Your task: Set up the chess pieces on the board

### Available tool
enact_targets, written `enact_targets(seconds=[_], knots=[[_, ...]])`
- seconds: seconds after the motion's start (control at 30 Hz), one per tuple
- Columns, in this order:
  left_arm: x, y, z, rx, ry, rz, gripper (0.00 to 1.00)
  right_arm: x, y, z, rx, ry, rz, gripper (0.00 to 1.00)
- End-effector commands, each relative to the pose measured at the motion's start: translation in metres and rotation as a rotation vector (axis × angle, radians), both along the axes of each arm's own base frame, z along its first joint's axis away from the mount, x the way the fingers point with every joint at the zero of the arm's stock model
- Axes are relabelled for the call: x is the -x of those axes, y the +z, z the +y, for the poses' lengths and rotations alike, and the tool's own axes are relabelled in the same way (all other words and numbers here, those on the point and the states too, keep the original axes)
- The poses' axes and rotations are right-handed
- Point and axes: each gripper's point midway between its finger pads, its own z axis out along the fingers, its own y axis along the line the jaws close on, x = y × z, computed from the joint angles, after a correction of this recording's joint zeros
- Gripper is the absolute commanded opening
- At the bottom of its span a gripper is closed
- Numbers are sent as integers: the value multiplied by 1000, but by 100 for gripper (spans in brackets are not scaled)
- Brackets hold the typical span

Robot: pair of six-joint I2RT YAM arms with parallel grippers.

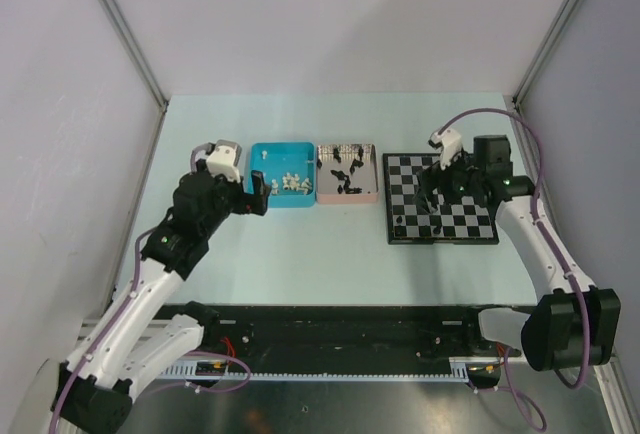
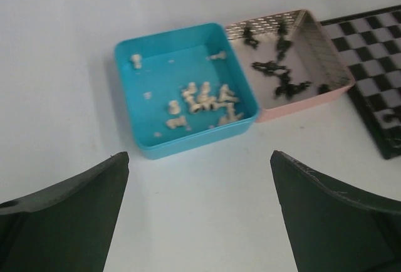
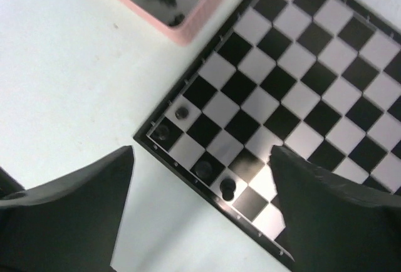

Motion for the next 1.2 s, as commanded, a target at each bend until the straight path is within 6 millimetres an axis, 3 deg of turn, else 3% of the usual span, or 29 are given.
enact_targets(seconds=[0.0, 0.03, 0.07, 0.13, 0.2, 0.27, 0.3, 0.33, 0.4, 0.43, 0.5, 0.53, 0.67, 0.73, 0.77, 0.83, 0.87, 0.9, 0.93, 0.97, 1.0, 1.03, 1.1, 1.17], knots=[[-3, 33, -48, 204, -168, 33, 100, -5, 50, 25, -195, 90, -71, 100], [-3, 41, -56, 240, -193, 42, 100, -4, 50, 29, -219, 99, -58, 100], [-7, 33, -64, 262, -208, 90, 100, -1, 49, 34, -254, 126, -37, 100], [-5, 38, -81, 344, -258, 151, 100, -1, 48, 34, -263, 124, -28, 100], [-10, 27, -96, 367, -268, 222, 100, 5, 44, 32, -262, 129, -4, 100], [-16, 28, -105, 352, -262, 230, 100, 9, 44, 33, -277, 141, 15, 100], [-22, 14, -115, 319, -249, 264, 100, 9, 44, 31, -279, 137, 13, 100], [-27, 19, -119, 308, -240, 257, 100, 7, 44, 28, -277, 124, 12, 100], [-32, 6, -129, 259, -232, 302, 100, 4, 41, 22, -256, 95, 7, 100], [-47, -2, -133, 221, -192, 317, 100, 2, 39, 19, -246, 81, 9, 100], [-51, -13, -140, 158, -177, 350, 98, 1, 36, 16, -234, 63, 15, 100], [-65, -22, -145, 122, -148, 366, 97, 1, 35, 15, -232, 60, 18, 100], [-85, -52, -160, 6, -118, 441, 86, 1, 36, 15, -229, 59, 13, 100], [-98, -49, -171, -9, -122, 437, 82, 0, 36, 14, -224, 56, 12, 99], [-103, -72, -174, -53, -115, 484, 77, 1, 35, 14, -224, 55, 15, 100], [-117, -71, -184, -58, -120, 480, 72, 0, 35, 14, -223, 56, 16, 100], [-121, -89, -188, -87, -125, 518, 67, 1, 33, 14, -223, 55, 23, 100], [-126, -95, -192, -95, -130, 527, 65, 0, 33, 14, -221, 55, 21, 100], [-135, -86, -200, -83, -139, 504, 64, 0, 33, 13, -219, 53, 21, 100], [-137, -89, -202, -97, -145, 511, 61, 0, 32, 13, -219, 52, 25, 100], [-143, -104, -204, -116, -139, 533, 60, 0, 30, 14, -219, 53, 30, 100], [-150, -97, -209, -108, -146, 515, 59, -1, 31, 13, -217, 52, 26, 100], [-157, -115, -213, -131, -164, 541, 55, -1, 29, 13, -216, 52, 33, 100], [-165, -113, -219, -127, -183, 533, 51, -1, 29, 13, -215, 51, 34, 100]])
